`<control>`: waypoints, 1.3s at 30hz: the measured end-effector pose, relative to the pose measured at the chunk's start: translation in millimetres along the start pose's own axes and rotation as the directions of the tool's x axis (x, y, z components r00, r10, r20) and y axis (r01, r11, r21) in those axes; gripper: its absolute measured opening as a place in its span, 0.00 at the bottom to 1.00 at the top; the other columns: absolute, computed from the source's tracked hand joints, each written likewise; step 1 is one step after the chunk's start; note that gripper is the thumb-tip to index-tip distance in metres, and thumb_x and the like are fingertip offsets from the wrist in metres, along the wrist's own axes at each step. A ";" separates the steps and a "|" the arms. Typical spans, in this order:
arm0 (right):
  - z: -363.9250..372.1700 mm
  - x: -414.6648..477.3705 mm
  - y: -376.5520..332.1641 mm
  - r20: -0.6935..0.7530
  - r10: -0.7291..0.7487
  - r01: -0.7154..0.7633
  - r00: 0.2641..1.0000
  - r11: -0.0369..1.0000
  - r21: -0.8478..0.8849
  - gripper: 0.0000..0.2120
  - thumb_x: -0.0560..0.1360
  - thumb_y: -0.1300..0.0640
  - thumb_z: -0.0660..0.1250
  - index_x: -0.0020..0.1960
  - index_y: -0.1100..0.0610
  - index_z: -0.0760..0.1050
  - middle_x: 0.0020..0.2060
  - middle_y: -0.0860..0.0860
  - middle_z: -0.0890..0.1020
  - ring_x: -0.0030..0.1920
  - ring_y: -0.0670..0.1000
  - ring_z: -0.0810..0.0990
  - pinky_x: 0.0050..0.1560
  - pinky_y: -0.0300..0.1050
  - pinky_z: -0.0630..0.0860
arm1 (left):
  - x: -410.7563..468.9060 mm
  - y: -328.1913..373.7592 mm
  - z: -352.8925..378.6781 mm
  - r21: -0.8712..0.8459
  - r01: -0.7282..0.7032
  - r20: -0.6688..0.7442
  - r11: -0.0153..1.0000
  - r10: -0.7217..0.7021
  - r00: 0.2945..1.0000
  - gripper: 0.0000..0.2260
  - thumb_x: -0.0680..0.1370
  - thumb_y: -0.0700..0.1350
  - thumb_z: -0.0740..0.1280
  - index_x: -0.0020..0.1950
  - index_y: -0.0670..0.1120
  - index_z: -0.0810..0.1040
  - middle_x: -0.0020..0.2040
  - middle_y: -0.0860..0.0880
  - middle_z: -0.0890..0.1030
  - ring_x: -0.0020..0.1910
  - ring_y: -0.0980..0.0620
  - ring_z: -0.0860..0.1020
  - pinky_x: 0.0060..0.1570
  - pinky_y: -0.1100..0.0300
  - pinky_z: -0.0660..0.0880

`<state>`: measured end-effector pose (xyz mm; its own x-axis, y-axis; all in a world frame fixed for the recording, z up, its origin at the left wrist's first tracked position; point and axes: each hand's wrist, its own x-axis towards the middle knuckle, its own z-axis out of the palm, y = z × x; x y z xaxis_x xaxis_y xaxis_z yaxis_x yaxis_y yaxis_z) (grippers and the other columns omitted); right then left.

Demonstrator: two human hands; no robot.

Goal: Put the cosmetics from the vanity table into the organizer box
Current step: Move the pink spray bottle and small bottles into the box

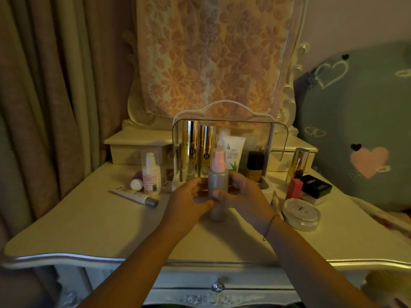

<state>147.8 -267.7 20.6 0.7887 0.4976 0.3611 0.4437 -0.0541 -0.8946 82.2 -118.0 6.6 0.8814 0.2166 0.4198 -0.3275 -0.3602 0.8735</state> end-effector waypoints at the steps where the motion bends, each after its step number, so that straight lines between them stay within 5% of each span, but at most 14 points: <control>1: -1.2 0.6 -1.3 -0.026 -0.011 0.010 1.000 1.000 -0.028 0.21 0.68 0.55 0.75 0.59 0.50 0.77 0.53 0.46 0.83 0.56 0.47 0.79 0.55 0.48 0.78 | 0.2 -0.6 1.6 0.042 -0.014 -0.016 0.999 0.014 1.000 0.17 0.69 0.41 0.73 0.54 0.56 0.76 0.51 0.58 0.81 0.50 0.62 0.79 0.51 0.67 0.75; 7: -33.6 17.1 -18.9 -0.354 -0.055 0.056 0.934 0.998 -0.008 0.18 0.68 0.58 0.74 0.56 0.49 0.76 0.44 0.42 0.82 0.43 0.37 0.81 0.39 0.32 0.78 | 16.9 -0.9 8.2 0.276 -0.075 -0.118 0.958 0.112 0.987 0.09 0.74 0.48 0.69 0.54 0.55 0.79 0.50 0.60 0.79 0.48 0.68 0.74 0.44 0.75 0.67; 11: -40.8 24.3 -18.2 -0.460 -0.075 0.053 0.885 0.997 -0.059 0.19 0.68 0.58 0.75 0.57 0.50 0.76 0.45 0.44 0.82 0.45 0.40 0.81 0.43 0.37 0.78 | 49.4 7.0 20.5 0.297 -0.050 -0.133 0.954 0.093 0.987 0.12 0.75 0.46 0.68 0.58 0.49 0.77 0.53 0.51 0.80 0.52 0.56 0.76 0.48 0.64 0.72; 16: -40.7 30.0 -9.0 -0.478 -0.082 0.042 0.875 0.995 -0.093 0.16 0.68 0.57 0.75 0.51 0.45 0.75 0.44 0.45 0.83 0.46 0.45 0.82 0.47 0.48 0.81 | 88.5 8.6 43.5 0.282 0.084 -0.190 0.956 -0.030 0.981 0.17 0.73 0.48 0.70 0.60 0.47 0.74 0.55 0.50 0.79 0.53 0.51 0.77 0.46 0.57 0.74; 20: -44.6 33.9 -7.1 -0.494 -0.082 0.020 0.866 0.991 -0.130 0.16 0.67 0.55 0.75 0.53 0.45 0.75 0.43 0.43 0.83 0.44 0.41 0.81 0.46 0.45 0.80 | 106.5 7.8 64.8 0.234 0.114 -0.222 0.966 -0.062 0.973 0.19 0.72 0.50 0.71 0.61 0.49 0.71 0.54 0.50 0.79 0.52 0.50 0.77 0.49 0.51 0.76; 27: -53.0 37.9 -5.8 -0.478 -0.064 0.010 0.876 0.993 -0.114 0.19 0.69 0.56 0.74 0.58 0.51 0.77 0.45 0.45 0.83 0.46 0.41 0.80 0.43 0.38 0.78 | 118.8 4.9 80.2 0.285 0.173 -0.388 0.943 -0.052 0.920 0.16 0.69 0.53 0.73 0.50 0.51 0.71 0.45 0.52 0.79 0.45 0.50 0.78 0.34 0.58 0.67; 33: -55.7 39.7 -3.7 -0.507 -0.060 -0.008 0.860 0.991 -0.131 0.16 0.68 0.54 0.74 0.55 0.48 0.76 0.42 0.39 0.80 0.42 0.33 0.78 0.36 0.28 0.74 | 122.8 6.6 86.0 0.343 0.192 -0.398 0.919 -0.043 0.916 0.19 0.67 0.53 0.74 0.52 0.50 0.72 0.51 0.51 0.80 0.50 0.48 0.78 0.40 0.55 0.73; 39: -51.3 40.8 1.4 -0.508 -0.015 -0.093 0.861 0.978 -0.187 0.18 0.68 0.53 0.75 0.56 0.51 0.76 0.45 0.45 0.81 0.46 0.42 0.78 0.44 0.42 0.78 | 122.0 9.4 83.8 0.376 0.217 -0.364 0.901 -0.072 0.929 0.21 0.69 0.51 0.73 0.57 0.47 0.71 0.54 0.47 0.80 0.54 0.44 0.78 0.40 0.54 0.71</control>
<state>202.4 -291.9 47.6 0.8886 -0.0109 0.4585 0.4401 -0.2611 -0.8592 215.2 -170.9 45.4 0.7183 0.5573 0.4165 0.0241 -0.6183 0.7856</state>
